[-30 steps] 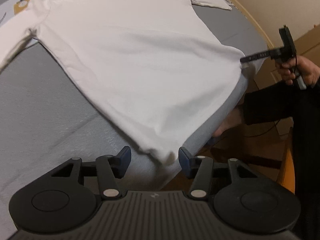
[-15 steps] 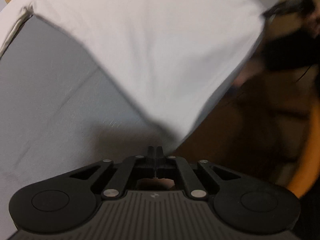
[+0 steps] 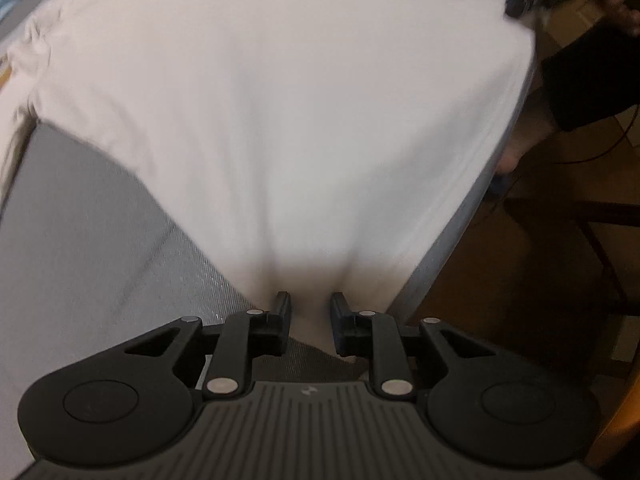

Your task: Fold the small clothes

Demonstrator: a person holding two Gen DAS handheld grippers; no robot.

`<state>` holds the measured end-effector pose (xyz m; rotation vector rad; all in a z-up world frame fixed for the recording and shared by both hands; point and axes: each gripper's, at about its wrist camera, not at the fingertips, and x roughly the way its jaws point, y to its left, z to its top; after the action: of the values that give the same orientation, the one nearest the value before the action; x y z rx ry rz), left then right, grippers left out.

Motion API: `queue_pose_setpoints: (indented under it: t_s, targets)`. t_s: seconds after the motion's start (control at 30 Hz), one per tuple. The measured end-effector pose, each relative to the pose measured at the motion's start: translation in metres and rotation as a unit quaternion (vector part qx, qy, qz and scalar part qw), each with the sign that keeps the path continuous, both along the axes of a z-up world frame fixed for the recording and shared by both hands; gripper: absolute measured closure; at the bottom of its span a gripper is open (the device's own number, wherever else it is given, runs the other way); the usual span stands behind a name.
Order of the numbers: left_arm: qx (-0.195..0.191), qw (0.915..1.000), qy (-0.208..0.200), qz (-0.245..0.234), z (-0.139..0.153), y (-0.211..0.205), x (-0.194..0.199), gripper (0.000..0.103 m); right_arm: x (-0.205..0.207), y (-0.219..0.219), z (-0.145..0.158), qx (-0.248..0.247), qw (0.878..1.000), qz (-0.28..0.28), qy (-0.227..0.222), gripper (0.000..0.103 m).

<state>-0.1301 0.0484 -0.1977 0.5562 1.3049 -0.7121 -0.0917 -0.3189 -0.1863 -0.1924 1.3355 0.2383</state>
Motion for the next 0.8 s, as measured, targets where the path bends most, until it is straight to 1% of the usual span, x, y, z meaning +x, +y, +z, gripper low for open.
queue_pose_setpoints:
  t_s: [0.03, 0.07, 0.13, 0.2, 0.27, 0.33, 0.43, 0.47, 0.53, 0.57, 0.6, 0.67, 0.7, 0.73, 0.77, 0.8]
  targets:
    - [-0.014, 0.9995, -0.024, 0.013, 0.010, 0.001, 0.003, 0.077, -0.001, 0.003, 0.001, -0.007, 1.000, 0.007, -0.013, 0.074]
    - [-0.027, 0.9978, -0.052, 0.030, 0.021, 0.004, 0.006, 0.076, 0.001, 0.003, 0.009, 0.000, 1.000, 0.001, -0.027, 0.074]
    - [-0.047, 0.9930, -0.094, 0.055, 0.038, 0.007, 0.012, 0.067, 0.000, 0.001, 0.029, 0.030, 0.997, -0.012, -0.066, 0.073]
    - [-0.044, 0.9879, -0.131, 0.069, 0.045, 0.006, 0.015, 0.062, 0.002, 0.001, 0.045, 0.053, 0.993, -0.021, -0.101, 0.072]
    - [-0.032, 0.9843, -0.156, 0.077, 0.048, 0.007, 0.016, 0.062, 0.006, 0.000, 0.051, 0.067, 0.990, -0.039, -0.119, 0.072]
    - [-0.018, 0.9810, -0.169, 0.093, 0.047, 0.008, 0.022, 0.062, 0.005, 0.001, 0.057, 0.081, 0.986, -0.061, -0.130, 0.072]
    - [-0.005, 0.9762, -0.185, 0.114, 0.049, 0.015, 0.029, 0.062, 0.000, 0.011, 0.072, 0.101, 0.980, -0.078, -0.152, 0.072]
    - [-0.002, 0.9750, -0.187, 0.120, 0.050, 0.018, 0.031, 0.062, 0.003, 0.009, 0.080, 0.102, 0.978, -0.078, -0.165, 0.072]
    - [0.005, 0.9731, -0.192, 0.128, 0.053, 0.028, 0.038, 0.062, 0.013, 0.015, 0.086, 0.101, 0.973, -0.076, -0.193, 0.072]
    - [0.006, 0.9722, -0.194, 0.131, 0.050, 0.032, 0.044, 0.062, 0.017, 0.019, 0.091, 0.105, 0.970, -0.076, -0.208, 0.072]
    - [0.007, 0.9714, -0.195, 0.135, 0.047, 0.036, 0.048, 0.062, 0.019, 0.024, 0.098, 0.113, 0.965, -0.077, -0.224, 0.072]
    - [0.012, 0.9679, -0.203, 0.147, 0.046, 0.045, 0.055, 0.061, 0.038, 0.030, 0.112, 0.130, 0.956, -0.078, -0.249, 0.071]
    - [0.016, 0.9643, -0.211, 0.159, 0.046, 0.050, 0.059, 0.060, 0.045, 0.035, 0.123, 0.141, 0.951, -0.079, -0.264, 0.069]
    - [0.021, 0.9584, -0.222, 0.178, 0.046, 0.058, 0.063, 0.059, 0.050, 0.039, 0.133, 0.148, 0.946, -0.074, -0.279, 0.064]
    - [0.025, 0.9527, -0.233, 0.193, 0.045, 0.067, 0.071, 0.059, 0.061, 0.049, 0.142, 0.150, 0.941, -0.066, -0.296, 0.062]
    - [0.030, 0.9450, -0.247, 0.212, 0.047, 0.078, 0.075, 0.059, 0.067, 0.057, 0.152, 0.149, 0.937, -0.055, -0.312, 0.059]
